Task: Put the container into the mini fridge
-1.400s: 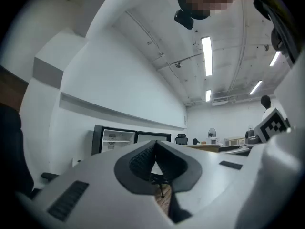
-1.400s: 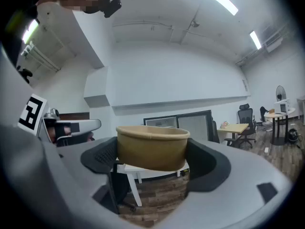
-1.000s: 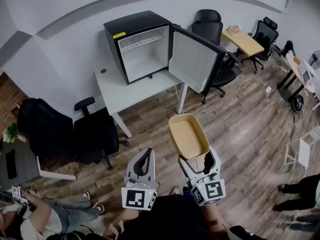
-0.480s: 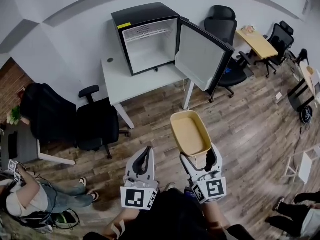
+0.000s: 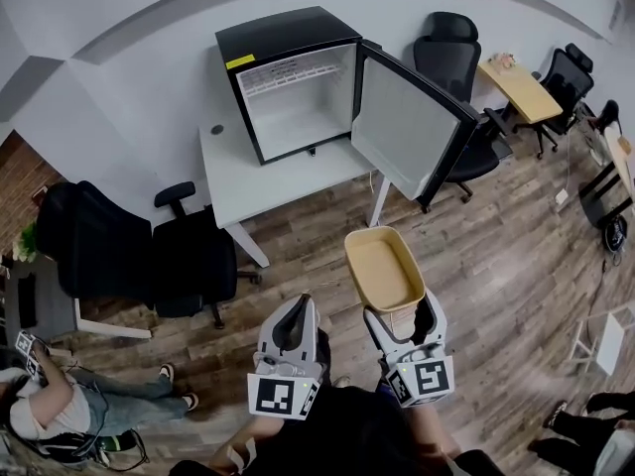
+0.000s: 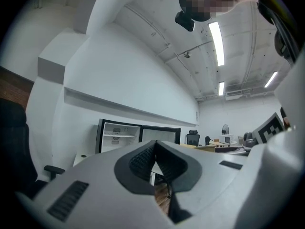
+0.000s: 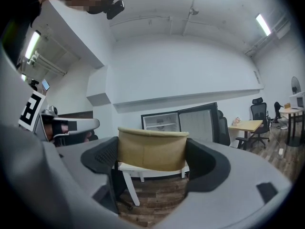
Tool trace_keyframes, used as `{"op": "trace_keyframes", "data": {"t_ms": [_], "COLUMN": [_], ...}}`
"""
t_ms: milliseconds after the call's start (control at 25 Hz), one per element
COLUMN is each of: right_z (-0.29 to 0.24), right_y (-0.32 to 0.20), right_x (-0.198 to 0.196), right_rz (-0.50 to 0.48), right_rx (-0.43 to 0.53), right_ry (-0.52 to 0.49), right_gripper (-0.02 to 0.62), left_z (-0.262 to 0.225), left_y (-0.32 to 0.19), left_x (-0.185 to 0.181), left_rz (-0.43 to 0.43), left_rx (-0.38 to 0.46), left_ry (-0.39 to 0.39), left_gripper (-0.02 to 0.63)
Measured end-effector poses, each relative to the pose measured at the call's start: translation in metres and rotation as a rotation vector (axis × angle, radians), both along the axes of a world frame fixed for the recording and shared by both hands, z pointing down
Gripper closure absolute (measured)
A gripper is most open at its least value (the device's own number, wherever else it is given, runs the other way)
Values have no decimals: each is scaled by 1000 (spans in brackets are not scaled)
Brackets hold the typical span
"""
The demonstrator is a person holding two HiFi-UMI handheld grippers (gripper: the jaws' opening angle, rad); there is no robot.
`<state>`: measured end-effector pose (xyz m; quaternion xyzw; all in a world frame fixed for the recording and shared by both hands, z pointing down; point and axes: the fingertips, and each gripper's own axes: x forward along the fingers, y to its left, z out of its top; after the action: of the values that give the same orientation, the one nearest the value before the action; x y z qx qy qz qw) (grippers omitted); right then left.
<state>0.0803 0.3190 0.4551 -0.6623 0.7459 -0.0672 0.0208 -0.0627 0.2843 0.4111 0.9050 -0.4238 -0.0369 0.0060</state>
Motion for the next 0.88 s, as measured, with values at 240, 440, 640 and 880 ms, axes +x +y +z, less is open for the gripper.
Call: {"op": "trace_keyframes", "data": {"t_ms": [240, 440, 640, 880], "right_z": [-6, -22, -30, -25], "right_y": [-81, -165, -247, -326], "right_x": [8, 9, 5, 6], "right_rz": [9, 17, 16, 3], "right_rx": [0, 12, 30, 54], "right_ry": [21, 42, 69, 53], "right_gripper": [137, 137, 145, 153], "left_z": [-8, -19, -22, -21], "left_y": [-85, -168, -241, -297], "left_x": [16, 16, 9, 1], "left_rz": [29, 38, 52, 31], "left_rx": [14, 10, 16, -12], "left_ry": [17, 40, 42, 49], "left_gripper": [597, 597, 597, 597]}}
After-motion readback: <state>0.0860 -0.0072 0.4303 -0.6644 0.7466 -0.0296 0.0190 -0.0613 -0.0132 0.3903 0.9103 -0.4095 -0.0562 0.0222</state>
